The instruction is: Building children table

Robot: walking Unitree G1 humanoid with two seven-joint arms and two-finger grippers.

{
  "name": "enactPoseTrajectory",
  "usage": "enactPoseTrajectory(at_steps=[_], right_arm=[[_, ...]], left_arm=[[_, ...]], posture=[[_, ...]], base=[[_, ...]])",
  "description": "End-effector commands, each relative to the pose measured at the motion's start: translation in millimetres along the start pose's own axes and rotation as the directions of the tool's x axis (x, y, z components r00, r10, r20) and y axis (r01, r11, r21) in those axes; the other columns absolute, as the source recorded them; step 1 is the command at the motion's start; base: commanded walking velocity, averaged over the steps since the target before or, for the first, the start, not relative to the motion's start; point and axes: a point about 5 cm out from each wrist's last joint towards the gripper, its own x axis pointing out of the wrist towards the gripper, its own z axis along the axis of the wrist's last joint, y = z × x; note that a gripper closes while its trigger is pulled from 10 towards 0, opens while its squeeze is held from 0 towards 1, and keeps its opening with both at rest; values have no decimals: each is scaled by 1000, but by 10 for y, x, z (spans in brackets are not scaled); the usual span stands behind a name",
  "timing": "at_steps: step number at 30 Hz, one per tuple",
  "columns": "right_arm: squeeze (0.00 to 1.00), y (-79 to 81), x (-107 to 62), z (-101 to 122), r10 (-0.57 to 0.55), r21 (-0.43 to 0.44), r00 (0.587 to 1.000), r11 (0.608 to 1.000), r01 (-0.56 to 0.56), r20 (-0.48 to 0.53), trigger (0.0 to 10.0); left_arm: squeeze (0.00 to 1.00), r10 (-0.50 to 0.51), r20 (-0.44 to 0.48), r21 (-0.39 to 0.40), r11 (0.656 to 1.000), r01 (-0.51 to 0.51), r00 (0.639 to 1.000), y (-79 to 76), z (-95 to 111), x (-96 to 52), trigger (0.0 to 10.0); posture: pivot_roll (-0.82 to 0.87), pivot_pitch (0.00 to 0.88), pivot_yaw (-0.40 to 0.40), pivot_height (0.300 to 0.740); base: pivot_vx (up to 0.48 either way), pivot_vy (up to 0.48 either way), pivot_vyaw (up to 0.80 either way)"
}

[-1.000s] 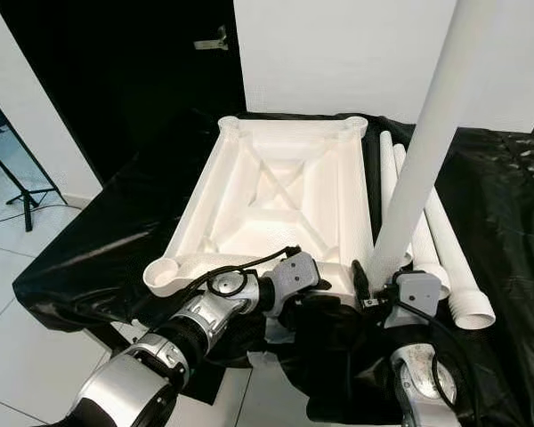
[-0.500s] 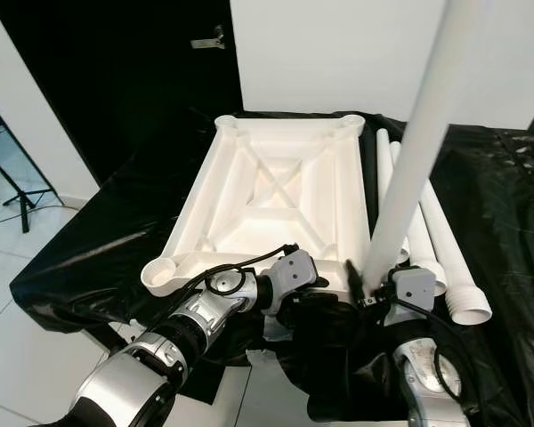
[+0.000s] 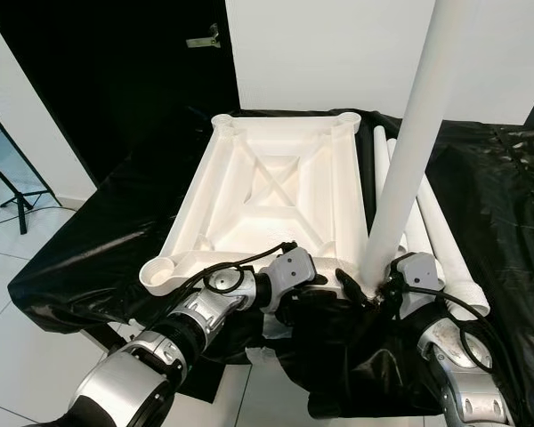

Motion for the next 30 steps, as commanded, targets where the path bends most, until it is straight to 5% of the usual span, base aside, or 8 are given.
enactPoseTrajectory(at_steps=[1,11,16,21,23,28,29,30], right_arm=[[0,77,3,-64,69,42,997,997,-68,-26,0],[0,244,-36,-153,199,95,977,977,-192,-75,0],[0,551,131,-123,-5,124,998,992,-2,56,0],[0,533,154,-104,-189,154,977,973,172,101,0],[0,495,154,-102,-359,182,928,924,337,103,0],[0,473,165,-107,-446,181,891,886,426,88,0],[0,473,184,-97,-447,178,890,886,428,90,4980],[0,473,184,-97,-447,178,890,886,428,90,4980]], left_arm=[[0,5,-182,-116,993,-26,983,-186,-458,-61,10000],[0,8,-180,-120,992,-30,984,-180,-459,-68,10000],[0,-6,-183,-126,992,-18,983,-222,-491,-68,10000],[0,-3,-183,-127,992,-21,983,-215,-489,-72,10000],[0,-5,-184,-127,992,-19,983,-221,-494,-73,10000],[0,-9,-184,-128,992,-15,983,-229,-496,-70,10000],[0,-8,-183,-127,992,-15,983,-227,-492,-69,10000],[0,-8,-183,-127,992,-15,983,-227,-492,-69,10000]], posture=[[87,0,47,740],[91,0,48,740],[100,0,52,740],[99,0,50,740],[102,0,53,740],[99,0,53,740],[97,0,52,740],[97,0,52,740]], base=[[0,0,0],[0,0,0],[0,0,0],[0,0,0],[0,0,0],[0,0,0],[0,0,0],[0,0,0]])
